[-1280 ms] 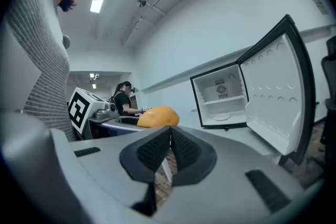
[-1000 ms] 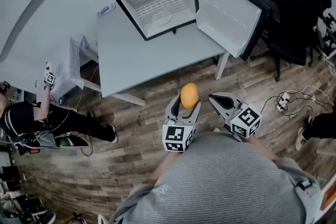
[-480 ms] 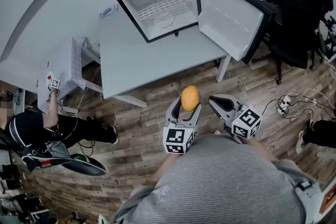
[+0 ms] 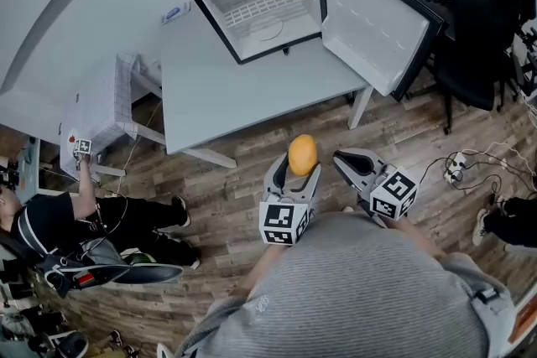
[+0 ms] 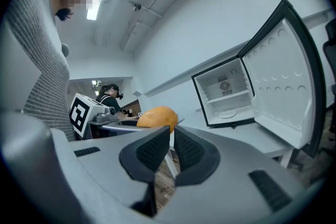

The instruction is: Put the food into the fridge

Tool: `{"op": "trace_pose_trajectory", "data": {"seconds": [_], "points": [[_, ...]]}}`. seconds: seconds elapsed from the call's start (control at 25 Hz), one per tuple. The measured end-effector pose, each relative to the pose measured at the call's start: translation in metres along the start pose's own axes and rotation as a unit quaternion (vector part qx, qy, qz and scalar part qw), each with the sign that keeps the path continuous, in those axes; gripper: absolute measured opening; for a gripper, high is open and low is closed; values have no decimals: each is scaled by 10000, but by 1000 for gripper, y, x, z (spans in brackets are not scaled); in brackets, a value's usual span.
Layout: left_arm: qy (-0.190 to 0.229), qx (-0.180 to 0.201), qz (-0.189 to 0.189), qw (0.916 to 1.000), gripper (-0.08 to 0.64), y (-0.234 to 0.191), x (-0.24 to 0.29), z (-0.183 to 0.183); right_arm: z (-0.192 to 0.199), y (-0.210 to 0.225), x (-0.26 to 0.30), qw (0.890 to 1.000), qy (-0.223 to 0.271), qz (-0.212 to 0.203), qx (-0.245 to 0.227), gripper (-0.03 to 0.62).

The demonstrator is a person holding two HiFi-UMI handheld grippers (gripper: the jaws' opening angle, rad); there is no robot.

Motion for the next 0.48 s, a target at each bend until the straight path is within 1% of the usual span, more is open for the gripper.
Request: {"op": "trace_pose_trajectory", "data": {"seconds": [0.24, 0.36, 0.48], "points": [[-16, -36, 16, 10000, 305, -25, -8, 2, -9, -10, 24, 10000, -24, 19, -74, 14], [119, 10, 40, 9999, 305, -40, -13, -2, -10, -16, 39, 10000, 19, 46, -86, 14], [141, 78, 104, 9998, 305, -58, -19, 0, -13, -24, 57, 9998, 67, 128, -106, 14]]}}
Point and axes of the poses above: the fingertips, and each gripper's own axes: x forward along the fingers, y to its right, z out of its underside, the point moved 7 cm from there along -x, backward along the fingers, and after that the axes turned 10 degrees about -y, right-handed, at the moved point
